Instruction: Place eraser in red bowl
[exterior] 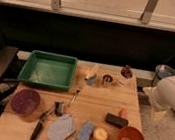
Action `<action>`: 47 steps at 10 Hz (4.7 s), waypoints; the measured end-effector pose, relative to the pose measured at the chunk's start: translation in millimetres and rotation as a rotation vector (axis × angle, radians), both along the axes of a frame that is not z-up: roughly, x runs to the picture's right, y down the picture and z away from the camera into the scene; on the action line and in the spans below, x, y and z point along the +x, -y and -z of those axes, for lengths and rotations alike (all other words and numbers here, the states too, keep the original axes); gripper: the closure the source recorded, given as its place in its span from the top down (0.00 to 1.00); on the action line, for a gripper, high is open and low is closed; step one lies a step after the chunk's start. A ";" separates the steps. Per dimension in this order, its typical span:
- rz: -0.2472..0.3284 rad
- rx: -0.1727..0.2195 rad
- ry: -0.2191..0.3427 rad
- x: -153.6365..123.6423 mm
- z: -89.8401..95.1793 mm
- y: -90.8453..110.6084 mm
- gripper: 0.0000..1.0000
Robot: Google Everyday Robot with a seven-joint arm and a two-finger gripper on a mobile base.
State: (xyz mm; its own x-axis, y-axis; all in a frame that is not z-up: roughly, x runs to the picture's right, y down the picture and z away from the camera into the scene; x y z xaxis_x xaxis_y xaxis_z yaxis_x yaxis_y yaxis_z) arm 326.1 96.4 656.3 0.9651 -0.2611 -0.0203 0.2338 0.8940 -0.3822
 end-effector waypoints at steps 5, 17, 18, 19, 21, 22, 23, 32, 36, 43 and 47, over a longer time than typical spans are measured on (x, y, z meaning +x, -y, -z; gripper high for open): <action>-0.001 0.000 0.001 -0.1 -0.4 -0.3 0.80; 0.000 -0.001 0.001 -0.2 -0.4 -0.3 0.80; 0.000 -0.001 0.001 -0.1 -0.4 -0.3 0.80; 0.000 0.000 0.001 -0.1 -0.4 -0.3 0.80; 0.002 0.000 0.003 -0.3 -0.6 0.6 0.80; 0.010 0.005 0.007 -1.8 -0.7 1.7 0.80; 0.013 0.020 0.018 -7.7 2.6 6.8 0.80; -0.132 -0.190 0.149 -131.6 -40.4 -42.2 0.80; -0.245 -0.169 0.007 -143.0 -73.7 -59.9 0.80; -0.294 -0.203 -0.089 -115.7 -130.1 -86.3 0.80; -0.300 -0.258 -0.102 -105.8 -150.2 -103.4 0.80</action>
